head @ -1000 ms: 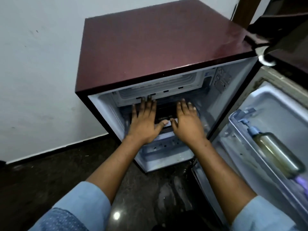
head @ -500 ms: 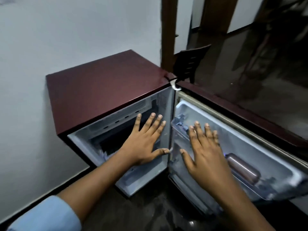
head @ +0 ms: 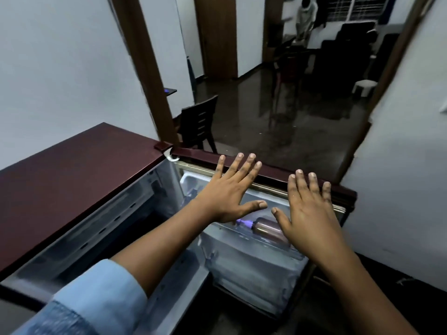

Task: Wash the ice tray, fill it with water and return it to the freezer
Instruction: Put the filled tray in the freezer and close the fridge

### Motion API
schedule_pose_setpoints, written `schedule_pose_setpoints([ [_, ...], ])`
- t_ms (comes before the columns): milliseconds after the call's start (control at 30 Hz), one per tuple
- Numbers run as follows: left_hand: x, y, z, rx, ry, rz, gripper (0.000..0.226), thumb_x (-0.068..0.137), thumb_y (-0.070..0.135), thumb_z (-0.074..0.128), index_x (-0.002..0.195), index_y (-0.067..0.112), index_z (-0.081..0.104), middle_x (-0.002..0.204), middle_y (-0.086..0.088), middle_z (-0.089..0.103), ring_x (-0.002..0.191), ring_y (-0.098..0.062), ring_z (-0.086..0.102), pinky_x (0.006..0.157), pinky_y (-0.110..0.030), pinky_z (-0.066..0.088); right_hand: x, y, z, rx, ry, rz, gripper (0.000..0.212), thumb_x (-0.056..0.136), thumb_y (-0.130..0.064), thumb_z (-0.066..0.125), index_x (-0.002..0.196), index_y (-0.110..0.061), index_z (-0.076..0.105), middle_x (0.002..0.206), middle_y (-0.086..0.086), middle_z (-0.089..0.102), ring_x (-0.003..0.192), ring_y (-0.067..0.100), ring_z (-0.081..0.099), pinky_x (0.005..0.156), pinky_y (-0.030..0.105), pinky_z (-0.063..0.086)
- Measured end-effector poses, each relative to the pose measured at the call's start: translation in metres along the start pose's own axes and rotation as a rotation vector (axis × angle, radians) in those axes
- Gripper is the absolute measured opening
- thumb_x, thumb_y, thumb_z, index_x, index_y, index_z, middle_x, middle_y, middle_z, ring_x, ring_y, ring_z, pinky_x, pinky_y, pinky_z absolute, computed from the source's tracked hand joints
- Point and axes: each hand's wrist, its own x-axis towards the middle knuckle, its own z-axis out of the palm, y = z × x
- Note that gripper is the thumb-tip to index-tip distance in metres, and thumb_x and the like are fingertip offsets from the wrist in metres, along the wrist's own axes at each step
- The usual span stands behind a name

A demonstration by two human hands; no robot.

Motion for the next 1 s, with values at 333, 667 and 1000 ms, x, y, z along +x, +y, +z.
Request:
schedule_pose_setpoints([
  [333,0.025,0.009,0.002,-0.072,-0.079,0.001,0.099,0.096,0.088,0.019,0.173,0.028,0.002,0.181,0.005,-0.003,0.167,-0.017,-0.004,0.126,-0.063,-0.024,0.015,0.031,0.012,-0.035,-0.093,0.007,0.087,0.104,-0.064,0.033,0.167,-0.013,0.001,0.175,0.009,0.002,0.162,0.030,0.002,0.128,0.046,-0.001],
  [667,-0.007,0.005,-0.008,-0.144,-0.126,-0.023,0.090,0.098,0.084,0.021,0.172,0.034,0.006,0.180,0.010,0.000,0.166,-0.011,-0.004,0.122,-0.066,-0.028,-0.008,0.037,-0.009,-0.021,-0.238,-0.208,0.086,0.105,-0.063,0.031,0.167,-0.015,-0.005,0.175,0.006,-0.003,0.162,0.021,-0.002,0.127,0.034,-0.004],
  [1000,-0.070,0.005,-0.024,-0.237,-0.199,-0.149,0.084,0.098,0.080,0.012,0.172,0.038,0.014,0.179,0.015,0.004,0.166,-0.010,-0.003,0.121,-0.071,-0.027,-0.049,0.008,-0.042,0.051,-0.499,-0.507,0.089,0.103,-0.069,0.025,0.163,-0.022,-0.021,0.172,-0.002,-0.021,0.157,0.011,-0.018,0.122,0.030,-0.014],
])
